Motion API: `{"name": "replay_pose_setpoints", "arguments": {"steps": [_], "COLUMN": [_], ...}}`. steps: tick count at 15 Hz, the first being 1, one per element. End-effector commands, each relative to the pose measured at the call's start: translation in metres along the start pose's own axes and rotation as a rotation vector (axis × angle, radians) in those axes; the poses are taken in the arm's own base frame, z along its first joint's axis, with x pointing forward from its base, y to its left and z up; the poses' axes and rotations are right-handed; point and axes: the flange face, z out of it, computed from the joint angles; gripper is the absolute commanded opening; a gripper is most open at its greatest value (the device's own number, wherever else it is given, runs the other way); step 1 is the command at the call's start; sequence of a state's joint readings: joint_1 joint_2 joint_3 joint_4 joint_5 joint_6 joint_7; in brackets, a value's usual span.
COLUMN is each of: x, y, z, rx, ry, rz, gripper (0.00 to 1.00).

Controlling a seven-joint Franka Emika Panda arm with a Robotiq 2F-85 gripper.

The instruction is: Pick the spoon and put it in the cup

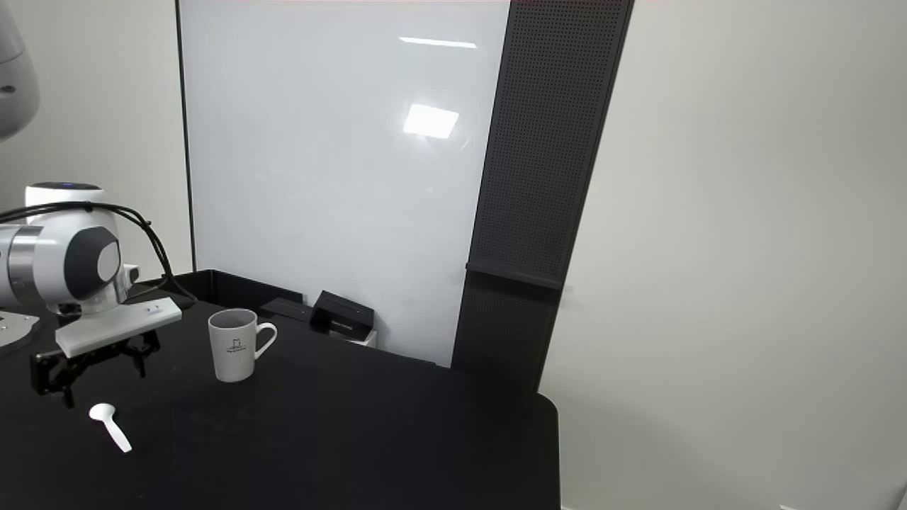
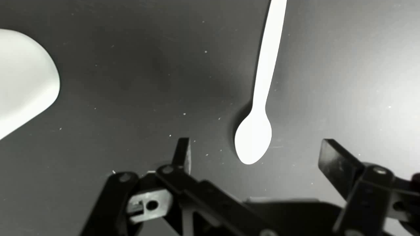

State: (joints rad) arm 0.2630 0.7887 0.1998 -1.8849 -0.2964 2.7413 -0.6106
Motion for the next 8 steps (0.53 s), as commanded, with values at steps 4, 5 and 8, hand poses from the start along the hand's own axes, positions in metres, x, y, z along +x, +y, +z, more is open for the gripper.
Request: {"name": "replay_pose_setpoints", "arguments": {"steps": [4,5,8], "x": [0.003,0.003,0.002], "y": [-0.005,-0.006,-0.007], "z": [0.026,0.030,0.038], "rx": [0.012,0.016,0.023], "ry": [-0.003,-0.004,-0.008], "rz": [0.037,0.036,0.038], "gripper": [1.00,1.00,1.00]}}
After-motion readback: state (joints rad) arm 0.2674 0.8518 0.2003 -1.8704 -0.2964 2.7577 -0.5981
